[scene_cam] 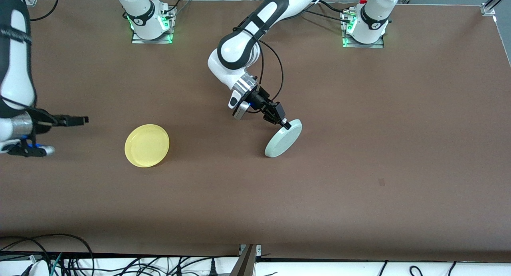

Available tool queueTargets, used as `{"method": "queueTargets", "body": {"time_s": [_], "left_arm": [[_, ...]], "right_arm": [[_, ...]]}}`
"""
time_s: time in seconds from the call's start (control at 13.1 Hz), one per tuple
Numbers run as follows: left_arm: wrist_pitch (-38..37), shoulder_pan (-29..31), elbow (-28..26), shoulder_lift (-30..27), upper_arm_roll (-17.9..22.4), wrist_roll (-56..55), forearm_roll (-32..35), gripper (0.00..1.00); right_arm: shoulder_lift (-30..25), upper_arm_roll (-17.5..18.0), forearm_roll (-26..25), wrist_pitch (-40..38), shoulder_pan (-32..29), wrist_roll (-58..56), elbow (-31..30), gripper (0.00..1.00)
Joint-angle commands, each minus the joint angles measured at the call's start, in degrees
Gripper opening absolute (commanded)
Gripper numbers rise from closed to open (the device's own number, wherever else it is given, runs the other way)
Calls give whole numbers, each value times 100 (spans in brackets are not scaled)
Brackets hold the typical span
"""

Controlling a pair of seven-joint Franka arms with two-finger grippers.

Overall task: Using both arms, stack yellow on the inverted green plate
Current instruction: 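Lift and flip the green plate while the right gripper reaches the yellow plate, then lower the inverted green plate to the table middle and open the left gripper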

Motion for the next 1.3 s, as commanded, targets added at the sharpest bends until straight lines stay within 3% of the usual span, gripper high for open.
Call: {"method": "queueTargets", "body": {"time_s": [0.0, 0.23, 0.61, 1.07, 1.15, 1.23], "left_arm": [[-153, -109, 310, 245, 174, 24, 176, 0], [-135, -197, 547, 402, 174, 24, 176, 0], [-144, -382, 688, 737, 174, -143, 352, 0], [-232, -768, 636, 799, 148, -362, 273, 0], [-249, -812, 636, 790, 131, -380, 255, 9], [-250, -856, 636, 772, 130, -380, 90, 33]], "right_arm": [[11, 128, 92, 1056, 8, -73, -829, 100], [-24, 225, 92, 1839, 8, -73, -1455, 100], [-121, 375, 92, 3931, 8, -64, -2808, 100], [-322, 524, 100, 4838, 8, -55, -3433, 100], [-332, 533, 118, 4866, -1, -38, -3443, 100], [-332, 533, 484, 4866, -1, -55, -3443, 100]]}}
